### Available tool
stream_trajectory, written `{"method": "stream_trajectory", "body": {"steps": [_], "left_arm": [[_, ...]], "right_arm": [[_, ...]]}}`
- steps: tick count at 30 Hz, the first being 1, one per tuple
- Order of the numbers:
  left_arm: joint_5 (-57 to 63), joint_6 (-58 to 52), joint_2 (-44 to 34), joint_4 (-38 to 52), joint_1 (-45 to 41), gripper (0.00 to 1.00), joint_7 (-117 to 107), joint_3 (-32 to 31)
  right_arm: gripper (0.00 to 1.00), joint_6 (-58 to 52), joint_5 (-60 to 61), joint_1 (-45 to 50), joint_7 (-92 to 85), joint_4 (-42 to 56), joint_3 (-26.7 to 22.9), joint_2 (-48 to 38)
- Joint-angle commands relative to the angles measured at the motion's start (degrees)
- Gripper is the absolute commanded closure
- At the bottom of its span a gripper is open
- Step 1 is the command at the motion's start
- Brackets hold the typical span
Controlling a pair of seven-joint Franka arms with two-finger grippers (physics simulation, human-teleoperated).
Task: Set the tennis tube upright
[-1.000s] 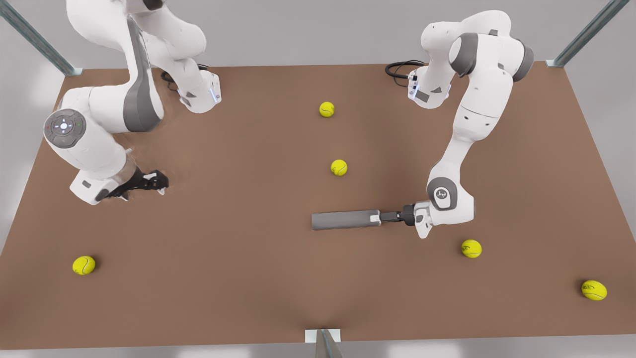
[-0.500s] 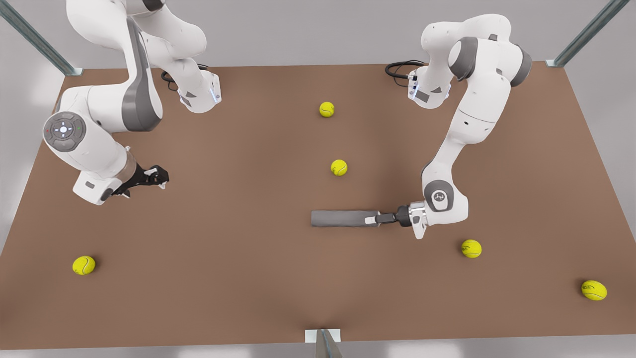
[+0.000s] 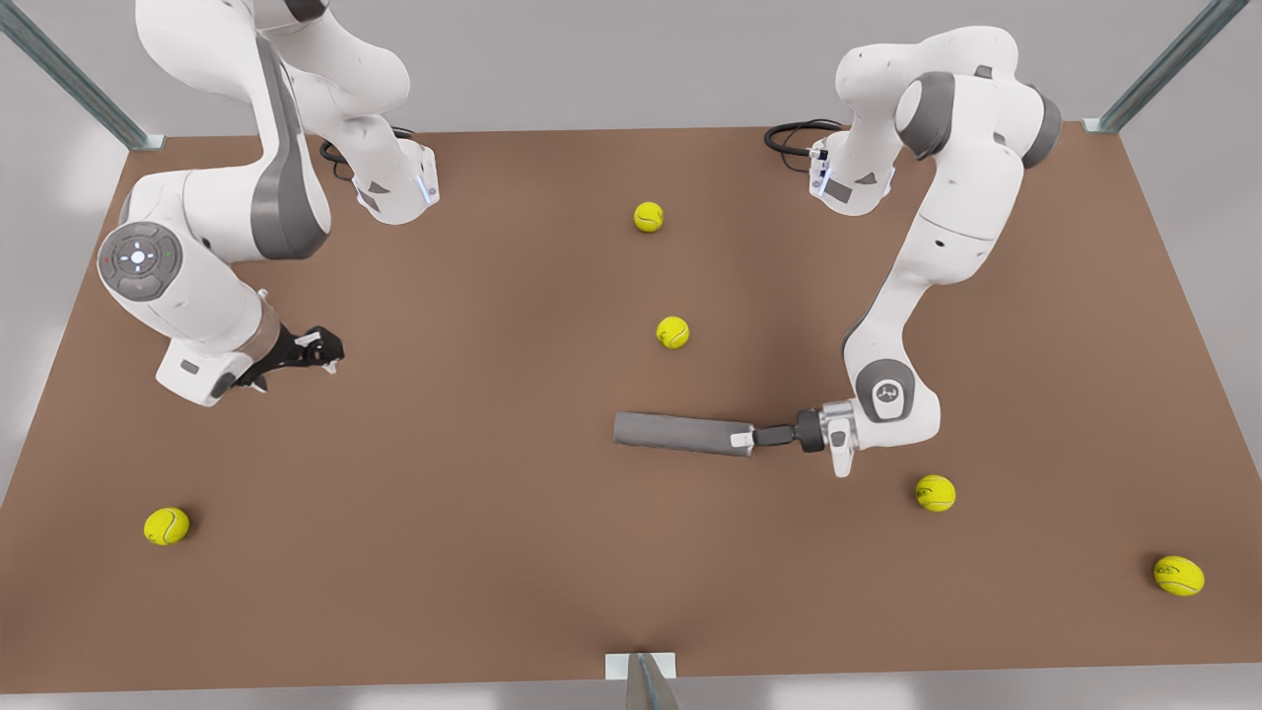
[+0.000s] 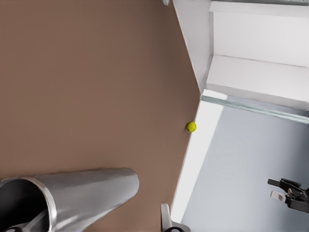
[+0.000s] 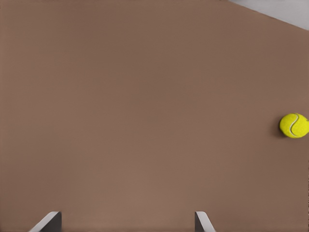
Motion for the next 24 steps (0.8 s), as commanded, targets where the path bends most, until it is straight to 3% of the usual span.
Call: {"method": "stream_trajectory", "body": {"steps": [1, 2, 4, 5, 7, 13, 23, 24], "left_arm": [[-0.20, 0.00, -0.09, 0.00, 0.01, 0.01, 0.00, -0.02], [-0.20, 0.00, -0.09, 0.00, 0.01, 0.04, -0.18, -0.02], [-0.20, 0.00, -0.09, 0.00, 0.01, 0.36, -0.35, -0.02], [-0.20, 0.00, -0.09, 0.00, 0.01, 0.46, -0.35, -0.11], [-0.20, -0.36, -0.09, 0.09, 0.01, 0.57, -0.35, -0.11], [-0.20, -0.44, -0.09, 0.44, 0.45, 0.70, -0.53, -0.11], [-0.20, -0.27, -0.09, 0.44, 0.80, 0.72, -0.44, -0.99], [-0.20, -0.18, -0.09, 0.44, 0.72, 0.78, -0.44, -0.99]], "right_arm": [[0.00, 0.00, -0.08, -0.03, 0.00, 0.00, 0.09, 0.00], [0.00, 0.00, -0.08, -0.03, -0.08, -0.08, 0.01, 0.00], [0.00, 0.00, 0.00, -0.03, -0.08, -0.17, 0.09, 0.00], [0.00, -0.09, 0.00, -0.03, -0.08, -0.08, 0.01, 0.00], [0.00, -0.09, 0.00, -0.03, -0.17, -0.26, 0.09, 0.00], [0.00, -0.35, 0.00, -0.03, -0.17, -0.26, 0.09, 0.00], [0.00, -0.35, 0.00, -0.03, -0.08, -0.35, 0.09, 0.00], [0.00, -0.35, 0.00, -0.03, -0.08, -0.35, 0.09, 0.00]]}}
